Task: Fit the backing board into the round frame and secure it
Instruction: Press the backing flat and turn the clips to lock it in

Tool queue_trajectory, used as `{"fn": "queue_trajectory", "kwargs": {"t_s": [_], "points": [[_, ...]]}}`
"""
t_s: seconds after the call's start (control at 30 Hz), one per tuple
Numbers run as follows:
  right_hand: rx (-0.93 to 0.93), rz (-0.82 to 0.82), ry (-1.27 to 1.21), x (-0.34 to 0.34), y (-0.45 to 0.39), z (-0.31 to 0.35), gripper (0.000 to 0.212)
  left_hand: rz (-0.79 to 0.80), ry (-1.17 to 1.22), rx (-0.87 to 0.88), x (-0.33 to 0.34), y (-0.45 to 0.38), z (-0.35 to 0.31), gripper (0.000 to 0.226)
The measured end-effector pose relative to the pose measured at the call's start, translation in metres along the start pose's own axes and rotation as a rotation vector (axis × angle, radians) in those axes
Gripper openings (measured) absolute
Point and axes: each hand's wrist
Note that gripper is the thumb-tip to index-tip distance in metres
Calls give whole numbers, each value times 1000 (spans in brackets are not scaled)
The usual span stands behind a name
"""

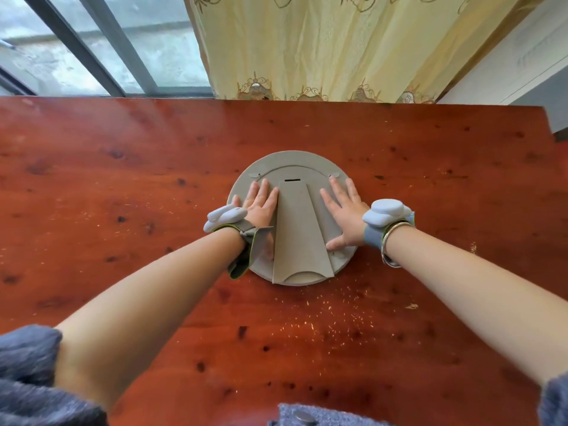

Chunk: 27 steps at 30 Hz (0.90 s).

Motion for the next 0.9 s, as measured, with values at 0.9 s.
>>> {"fn": "queue_trajectory", "kwargs": {"t_s": [0.9], "points": [[-64, -342, -477, 28, 23, -9, 64, -57, -103, -40, -21, 9, -1, 68]]}}
Point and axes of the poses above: each hand's wrist, its own y-axis away from the middle knuckle, its own x-axis out of the palm, z = x × y, and after that the axes turned 8 degrees about -y, right-handed
